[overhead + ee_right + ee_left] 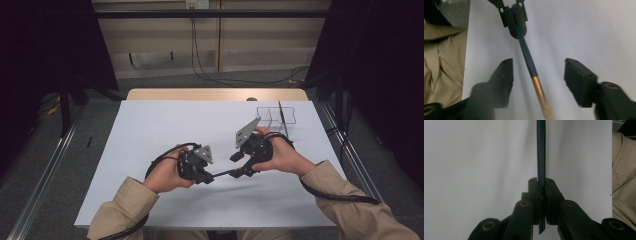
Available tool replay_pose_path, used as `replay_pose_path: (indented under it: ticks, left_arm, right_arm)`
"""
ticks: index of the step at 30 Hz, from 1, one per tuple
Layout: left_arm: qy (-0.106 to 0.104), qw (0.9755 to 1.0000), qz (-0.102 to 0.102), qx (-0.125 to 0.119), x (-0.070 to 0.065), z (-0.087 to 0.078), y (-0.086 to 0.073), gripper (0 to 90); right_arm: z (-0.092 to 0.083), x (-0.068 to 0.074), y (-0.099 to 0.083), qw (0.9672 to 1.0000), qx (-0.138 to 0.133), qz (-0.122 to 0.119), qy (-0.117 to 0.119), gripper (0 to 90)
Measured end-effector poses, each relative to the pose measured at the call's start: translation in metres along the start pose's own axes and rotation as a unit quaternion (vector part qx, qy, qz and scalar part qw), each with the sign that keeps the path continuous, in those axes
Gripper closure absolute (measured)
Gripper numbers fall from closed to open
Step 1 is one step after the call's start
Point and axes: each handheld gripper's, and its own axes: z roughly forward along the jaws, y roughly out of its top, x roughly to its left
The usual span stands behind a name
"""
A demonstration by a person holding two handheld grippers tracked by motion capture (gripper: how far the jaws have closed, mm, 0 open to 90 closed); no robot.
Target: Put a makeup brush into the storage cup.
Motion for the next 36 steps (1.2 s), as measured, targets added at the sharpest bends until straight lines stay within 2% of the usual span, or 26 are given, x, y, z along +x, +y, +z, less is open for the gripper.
replay_pose_path:
  ticks: [2,3,6,8,12,18,21,28,31,36]
  left_arm:
    - [0.001,1.0000,-0.003,-0.001,0.001,-0.001,-0.002,85.4]
    - [0.004,1.0000,-0.007,-0.004,0.001,-0.001,-0.002,85.5]
    - [0.004,1.0000,-0.007,-0.005,0.001,-0.002,-0.004,85.5]
    - [0.002,1.0000,-0.008,-0.005,0.001,-0.002,-0.005,85.4]
    - [0.005,0.9998,-0.014,-0.015,0.003,-0.004,-0.008,85.4]
    - [0.010,0.9990,-0.027,-0.034,0.005,-0.006,-0.013,85.4]
    - [0.009,0.9987,-0.031,-0.040,0.005,-0.006,-0.015,85.5]
    - [0.011,0.9975,-0.041,-0.057,0.005,-0.007,-0.019,85.5]
    - [0.010,0.9971,-0.042,-0.062,0.005,-0.006,-0.020,85.4]
    - [0.011,0.9968,-0.043,-0.067,0.005,-0.007,-0.020,85.4]
  right_arm:
    - [-0.001,-0.002,-0.002,0.9997,-0.020,0.009,0.003,26.6]
    - [-0.001,-0.002,-0.004,0.9995,-0.030,0.012,0.005,26.2]
    - [-0.001,-0.004,-0.009,0.9986,-0.044,0.027,0.009,19.5]
    - [0.000,-0.006,-0.012,0.9976,-0.057,0.038,0.012,17.2]
    - [-0.002,-0.007,-0.017,0.9945,-0.094,0.047,0.000,15.9]
    - [-0.006,-0.008,-0.026,0.9867,-0.146,0.070,-0.007,13.4]
    - [-0.008,-0.008,-0.030,0.9817,-0.172,0.080,-0.015,12.7]
    - [-0.012,-0.008,-0.036,0.9734,-0.210,0.088,-0.027,12.7]
    - [-0.012,-0.007,-0.038,0.9689,-0.228,0.092,-0.028,12.8]
    - [-0.010,-0.006,-0.040,0.9640,-0.246,0.096,-0.030,12.9]
